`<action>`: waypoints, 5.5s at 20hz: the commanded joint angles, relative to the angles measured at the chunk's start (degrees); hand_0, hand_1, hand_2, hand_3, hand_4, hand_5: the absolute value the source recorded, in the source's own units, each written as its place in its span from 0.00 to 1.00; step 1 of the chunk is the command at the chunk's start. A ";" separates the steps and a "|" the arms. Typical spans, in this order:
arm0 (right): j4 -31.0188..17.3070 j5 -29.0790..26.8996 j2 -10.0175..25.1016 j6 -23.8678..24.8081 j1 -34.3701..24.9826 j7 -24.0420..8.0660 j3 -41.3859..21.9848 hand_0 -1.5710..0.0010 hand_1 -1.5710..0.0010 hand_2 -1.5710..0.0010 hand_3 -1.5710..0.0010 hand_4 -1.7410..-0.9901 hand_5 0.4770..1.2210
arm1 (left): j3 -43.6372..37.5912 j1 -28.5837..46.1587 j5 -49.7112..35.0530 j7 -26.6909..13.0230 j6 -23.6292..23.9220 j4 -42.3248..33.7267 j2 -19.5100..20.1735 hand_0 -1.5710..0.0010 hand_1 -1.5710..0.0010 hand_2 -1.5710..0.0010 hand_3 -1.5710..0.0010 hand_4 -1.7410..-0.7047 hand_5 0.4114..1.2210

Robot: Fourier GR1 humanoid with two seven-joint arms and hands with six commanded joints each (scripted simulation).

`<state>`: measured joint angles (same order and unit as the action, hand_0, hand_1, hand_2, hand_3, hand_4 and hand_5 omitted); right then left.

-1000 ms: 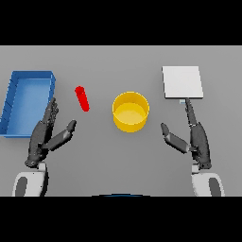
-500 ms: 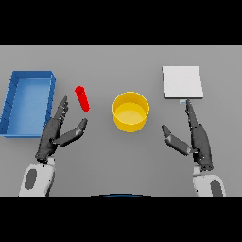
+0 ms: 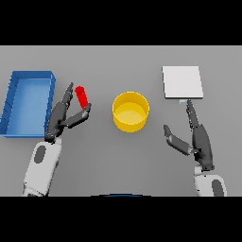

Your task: Pick up the red beaker and tilt it to pour out 1 green nut into yellow bowl. Pick up the yellow bowl and place it on the metallic measuring scale.

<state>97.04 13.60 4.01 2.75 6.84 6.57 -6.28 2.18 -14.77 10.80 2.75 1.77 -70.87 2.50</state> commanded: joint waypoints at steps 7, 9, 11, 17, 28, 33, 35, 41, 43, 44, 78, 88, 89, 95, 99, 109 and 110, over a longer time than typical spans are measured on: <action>1.10 -0.25 0.19 -0.35 0.36 -0.69 -0.05 1.00 1.00 1.00 1.00 0.63 0.23 | -1.07 -6.90 0.96 0.99 1.15 8.05 -0.54 1.00 1.00 1.00 1.00 0.43 0.34; 0.81 -0.90 -0.13 -0.21 0.13 -1.05 0.35 1.00 1.00 1.00 1.00 0.63 0.22 | -1.69 -8.29 0.81 1.32 1.19 9.86 -0.32 1.00 1.00 1.00 1.00 0.43 0.34; 0.67 -0.80 -0.47 -0.15 0.20 -0.95 0.12 1.00 1.00 1.00 1.00 0.63 0.22 | -2.13 -9.27 0.57 1.50 1.09 11.80 -0.53 1.00 1.00 1.00 1.00 0.44 0.34; 1.09 -0.57 0.13 -0.11 0.53 -1.27 0.35 1.00 1.00 1.00 1.00 0.64 0.22 | -4.10 -12.80 -1.01 5.70 0.72 17.16 -1.35 1.00 1.00 1.00 1.00 0.39 0.35; 1.34 -0.94 0.15 0.06 0.37 -1.87 0.76 1.00 1.00 1.00 1.00 0.65 0.22 | -4.81 -16.76 0.25 6.43 3.41 22.01 -2.52 0.19 0.18 0.17 0.24 0.19 0.89; 1.79 -0.81 -0.19 0.15 0.97 -1.01 0.42 1.00 1.00 1.00 1.00 0.64 0.22 | -5.64 -16.53 -1.22 6.98 5.05 20.59 -3.78 0.06 0.06 0.06 0.08 0.12 0.90; 1.78 0.26 -0.21 0.57 1.02 -1.13 0.03 1.00 1.00 1.00 1.00 0.64 0.23 | -6.09 -16.13 -2.95 8.25 5.60 18.74 -3.93 0.04 0.04 0.04 0.05 0.07 0.88; 1.19 0.02 0.52 0.42 0.27 -1.03 0.66 1.00 1.00 1.00 1.00 0.64 0.24 | -1.36 -17.15 -0.59 3.86 6.18 11.68 -1.15 0.01 0.01 0.01 0.01 0.02 0.87; 0.62 0.15 0.70 0.45 0.53 -0.36 0.83 1.00 1.00 1.00 1.00 0.65 0.25 | 2.61 -18.41 2.96 -0.58 5.29 10.20 0.52 0.01 0.01 0.01 0.01 0.01 0.88; 1.04 0.54 0.67 0.51 1.07 0.15 0.48 1.00 1.00 1.00 1.00 0.65 0.25 | 4.58 -18.61 4.84 -2.36 4.52 9.54 1.93 0.01 0.01 0.00 0.01 0.01 0.88; 0.85 -1.74 -2.42 0.63 1.42 -0.82 0.46 1.00 1.00 1.00 1.00 0.60 0.21 | 55.38 -48.62 46.24 -8.93 -19.14 20.07 13.67 0.00 0.00 0.00 0.03 0.01 1.00; 0.26 1.09 -1.87 2.38 1.03 -2.12 0.31 1.00 1.00 1.00 1.00 0.67 0.14 | 65.85 -57.46 51.68 -3.77 -21.16 26.05 11.96 0.00 0.00 0.00 0.00 0.00 1.00; 0.29 0.91 -1.89 2.52 1.05 -1.42 0.50 1.00 1.00 1.00 1.00 0.69 0.14 | 66.62 -58.02 51.98 -3.43 -20.92 26.21 11.63 0.00 0.00 0.00 0.00 0.01 1.00; 0.15 1.78 -2.04 2.72 1.20 -1.11 -0.05 1.00 1.00 1.00 1.00 0.71 0.16 | 72.59 -61.60 54.42 -0.08 -20.37 27.88 10.92 0.00 0.00 0.00 0.00 0.01 1.00; -0.01 2.35 -2.21 3.23 1.20 -0.10 -0.25 1.00 1.00 1.00 1.00 0.71 0.15 | 72.23 -66.35 53.07 2.00 -20.88 28.06 12.76 0.00 0.00 0.00 0.00 0.01 1.00; 0.38 -0.88 -2.33 1.12 0.60 0.25 0.19 1.00 1.00 1.00 1.00 0.73 0.16 | 57.78 -79.04 39.98 -0.08 -15.89 42.36 19.78 0.00 0.00 0.02 0.11 0.02 1.00; 0.53 -0.86 -1.80 1.06 0.30 -0.20 0.44 1.00 1.00 1.00 1.00 0.72 0.16 | 54.87 -78.68 37.03 -2.67 -15.47 44.31 20.57 0.00 0.00 0.02 0.12 0.02 1.00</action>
<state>97.58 12.73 2.23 3.84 7.13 6.39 -5.82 57.08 -93.45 47.73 -0.15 -13.78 -26.51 23.15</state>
